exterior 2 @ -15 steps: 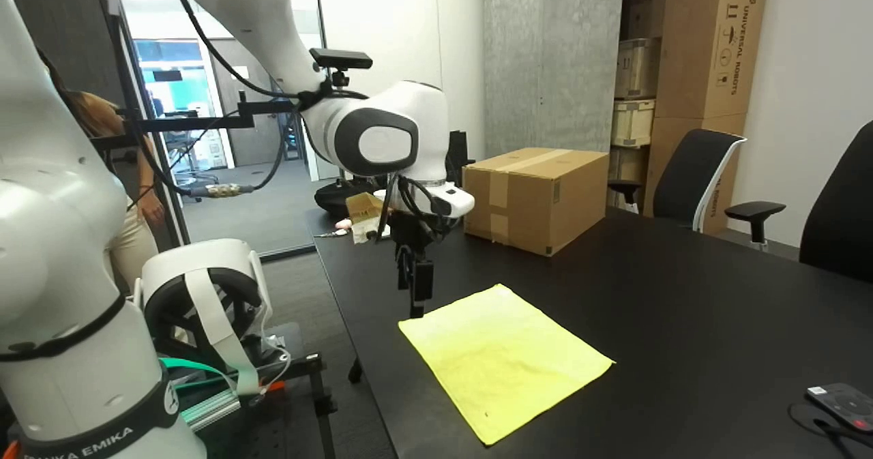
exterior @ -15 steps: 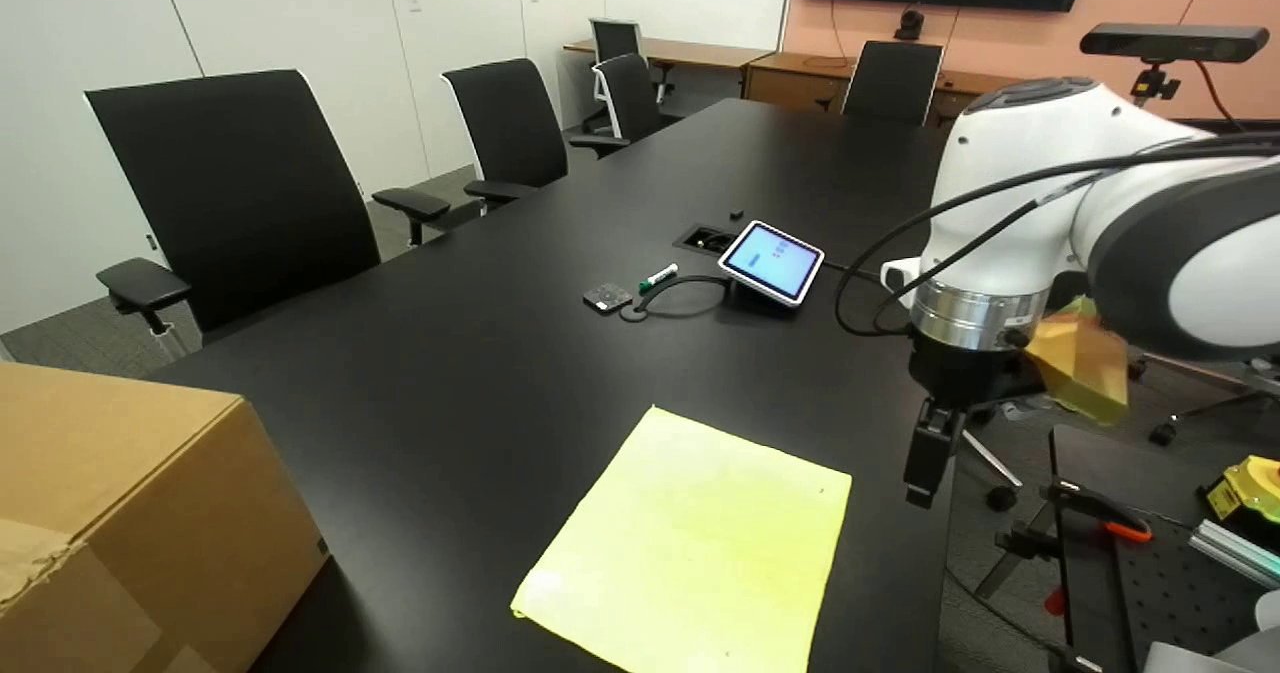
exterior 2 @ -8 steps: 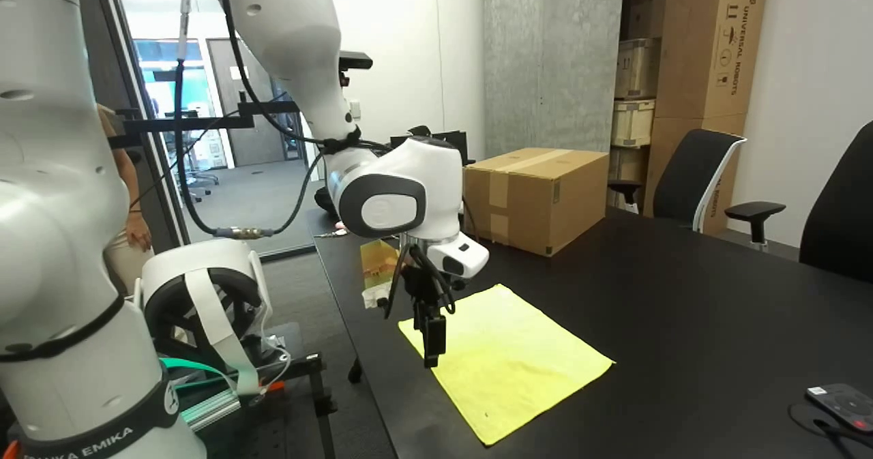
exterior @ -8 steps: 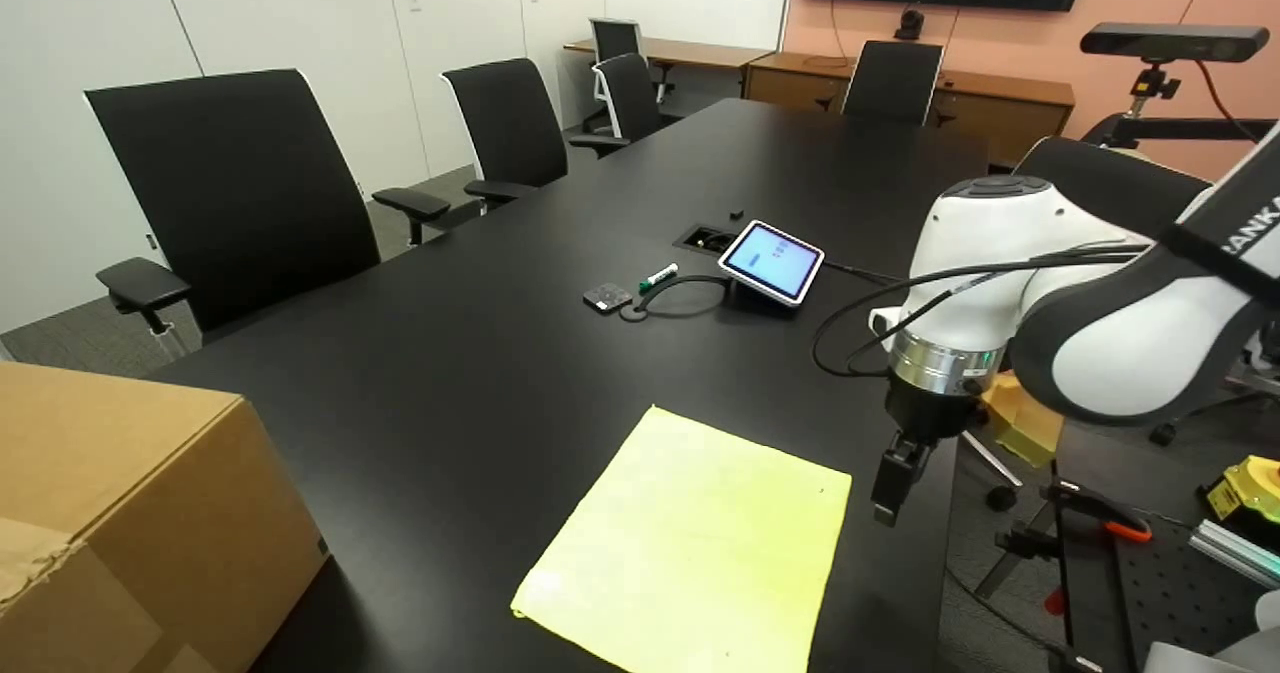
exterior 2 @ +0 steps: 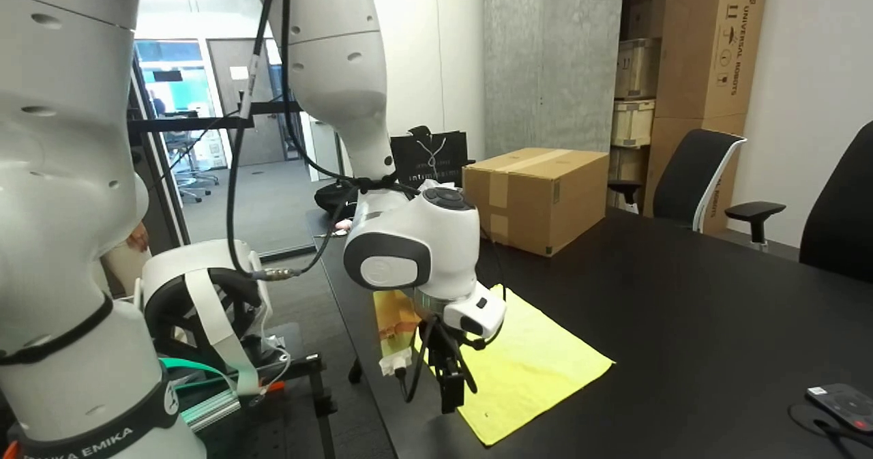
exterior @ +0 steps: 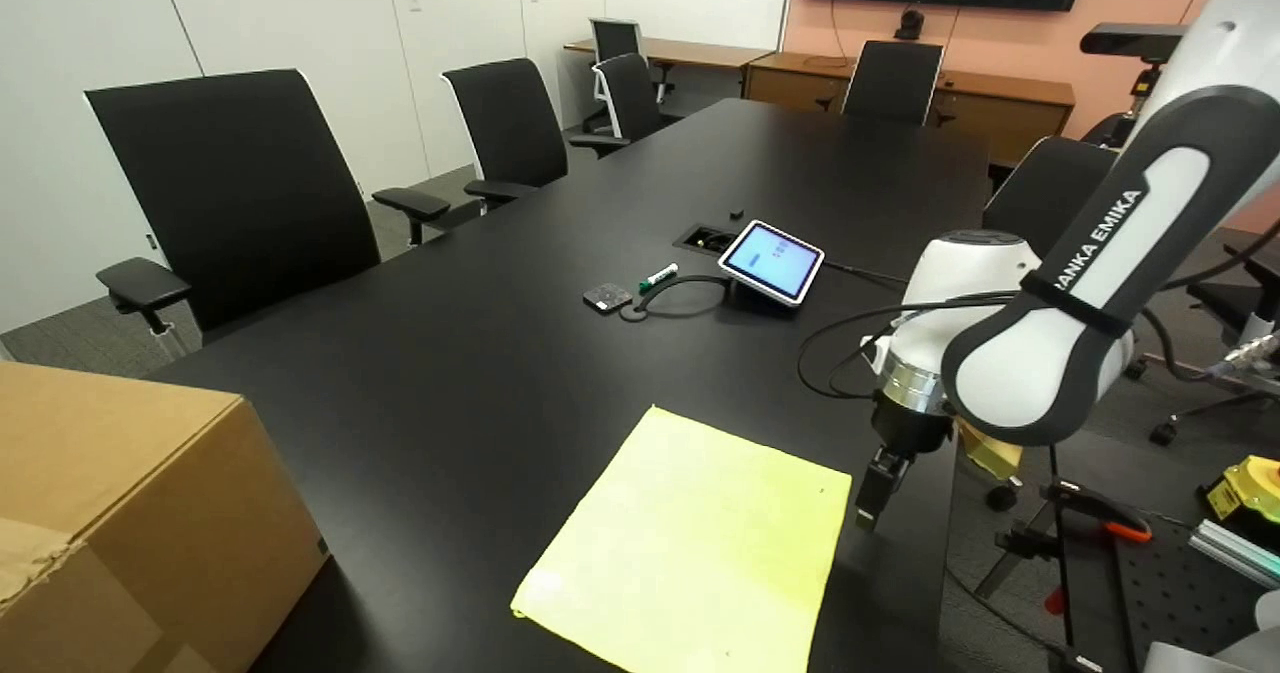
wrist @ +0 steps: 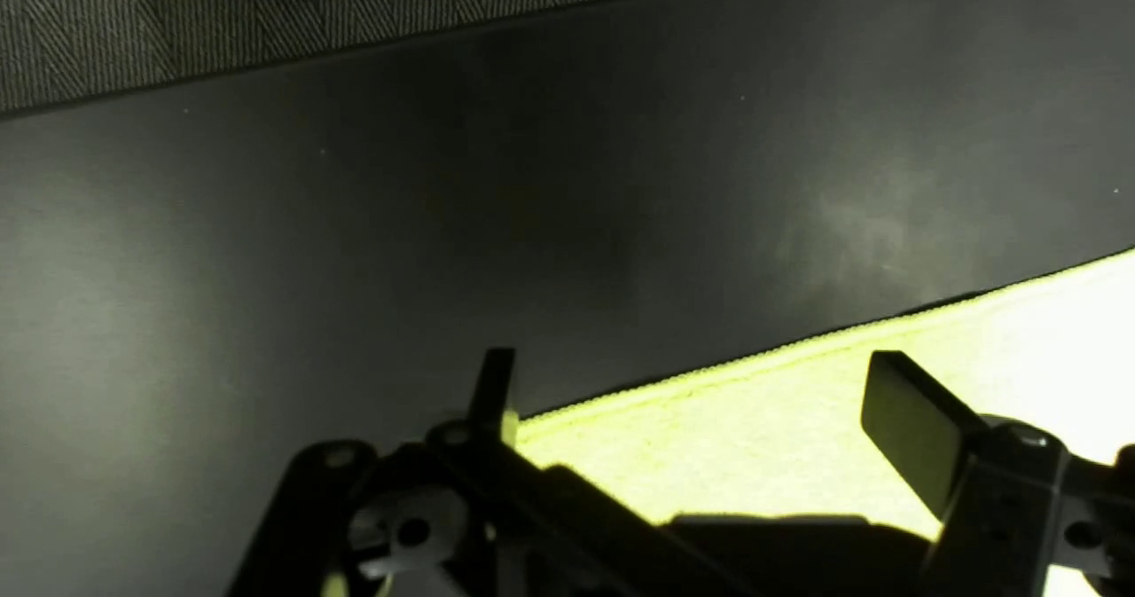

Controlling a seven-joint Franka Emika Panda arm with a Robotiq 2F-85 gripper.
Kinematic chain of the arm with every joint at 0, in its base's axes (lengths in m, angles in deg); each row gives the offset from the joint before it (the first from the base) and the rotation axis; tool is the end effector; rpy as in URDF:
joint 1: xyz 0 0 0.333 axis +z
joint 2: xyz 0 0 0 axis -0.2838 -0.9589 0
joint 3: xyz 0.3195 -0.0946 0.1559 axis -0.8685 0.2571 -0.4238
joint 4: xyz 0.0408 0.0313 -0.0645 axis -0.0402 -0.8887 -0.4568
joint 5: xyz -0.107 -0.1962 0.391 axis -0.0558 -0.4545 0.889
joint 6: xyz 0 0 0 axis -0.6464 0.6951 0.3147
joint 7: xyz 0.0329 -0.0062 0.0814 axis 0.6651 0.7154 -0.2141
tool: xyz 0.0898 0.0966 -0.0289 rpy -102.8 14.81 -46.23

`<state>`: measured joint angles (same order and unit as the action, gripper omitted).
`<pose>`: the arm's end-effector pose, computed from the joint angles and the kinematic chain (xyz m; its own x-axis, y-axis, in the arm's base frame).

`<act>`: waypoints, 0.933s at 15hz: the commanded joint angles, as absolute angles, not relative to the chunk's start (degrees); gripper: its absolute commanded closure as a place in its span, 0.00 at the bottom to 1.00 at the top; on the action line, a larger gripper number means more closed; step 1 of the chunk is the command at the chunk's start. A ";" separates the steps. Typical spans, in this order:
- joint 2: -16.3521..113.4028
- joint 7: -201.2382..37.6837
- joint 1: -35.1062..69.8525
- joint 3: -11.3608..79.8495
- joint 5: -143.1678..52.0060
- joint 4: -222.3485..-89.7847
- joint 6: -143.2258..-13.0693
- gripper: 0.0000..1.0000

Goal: Fold the towel in half

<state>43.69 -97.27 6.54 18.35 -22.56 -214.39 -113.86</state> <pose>0.4349 0.0058 0.0830 0.9906 -0.1323 -0.0334 -0.1356 -0.9824 -0.1287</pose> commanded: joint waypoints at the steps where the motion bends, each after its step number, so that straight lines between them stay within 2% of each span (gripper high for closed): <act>1: 37.92 -100.98 -1.07 12.94 -22.60 -211.73 -119.72 0.00; 6: 32.90 -98.06 -5.41 12.12 -28.30 -210.53 -124.96 0.00; 14: 29.02 -90.17 -3.04 16.68 -34.34 -208.91 -131.74 0.00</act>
<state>30.50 -94.13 -4.55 15.00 -32.15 -210.00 -128.17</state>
